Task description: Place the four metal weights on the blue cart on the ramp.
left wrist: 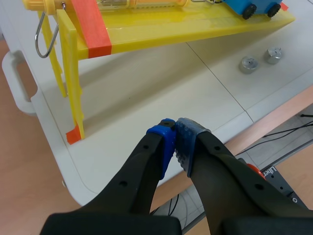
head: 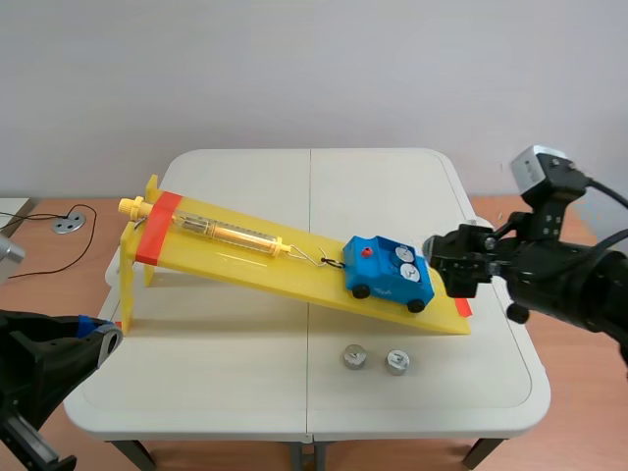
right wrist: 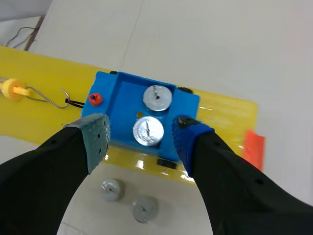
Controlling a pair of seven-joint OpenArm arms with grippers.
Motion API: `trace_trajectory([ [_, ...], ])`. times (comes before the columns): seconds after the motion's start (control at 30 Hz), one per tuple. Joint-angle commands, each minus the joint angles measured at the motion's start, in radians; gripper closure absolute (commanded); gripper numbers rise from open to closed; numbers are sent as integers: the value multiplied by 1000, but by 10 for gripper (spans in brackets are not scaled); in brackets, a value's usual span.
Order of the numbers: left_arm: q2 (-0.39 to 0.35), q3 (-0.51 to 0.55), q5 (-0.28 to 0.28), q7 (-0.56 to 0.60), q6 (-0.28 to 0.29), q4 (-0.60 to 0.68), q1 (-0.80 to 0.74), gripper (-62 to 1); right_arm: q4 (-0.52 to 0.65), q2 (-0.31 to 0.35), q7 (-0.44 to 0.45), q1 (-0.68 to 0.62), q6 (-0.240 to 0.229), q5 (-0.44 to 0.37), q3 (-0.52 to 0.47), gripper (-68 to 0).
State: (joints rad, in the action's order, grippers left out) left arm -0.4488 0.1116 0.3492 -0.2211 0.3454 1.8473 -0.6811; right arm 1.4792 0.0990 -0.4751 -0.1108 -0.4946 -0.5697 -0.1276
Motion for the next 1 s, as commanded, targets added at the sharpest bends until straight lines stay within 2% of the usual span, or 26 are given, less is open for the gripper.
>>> trace_trajectory([
  [0.0,22,10,74,89,36,76,34,-29,190,96,95,-10,-57,-90,-34,-294],
  [0.23,22,10,74,89,36,76,34,-29,386,201,89,-185,-75,-89,-64,-294],
  [0.4,22,10,74,89,36,76,34,-29,472,217,79,-285,-75,-65,-84,-294],
  [0.5,22,10,74,89,36,76,34,-29,481,216,77,-324,-75,-52,-82,-295],
  [0.6,22,10,74,89,36,76,34,-29,481,207,81,-336,-75,-3,-75,-295],
  [0.73,22,10,74,89,36,76,34,-29,474,205,126,-330,-71,57,-22,-295],
  [0.97,22,10,74,89,36,76,34,-29,410,189,181,-264,3,230,124,-294],
])
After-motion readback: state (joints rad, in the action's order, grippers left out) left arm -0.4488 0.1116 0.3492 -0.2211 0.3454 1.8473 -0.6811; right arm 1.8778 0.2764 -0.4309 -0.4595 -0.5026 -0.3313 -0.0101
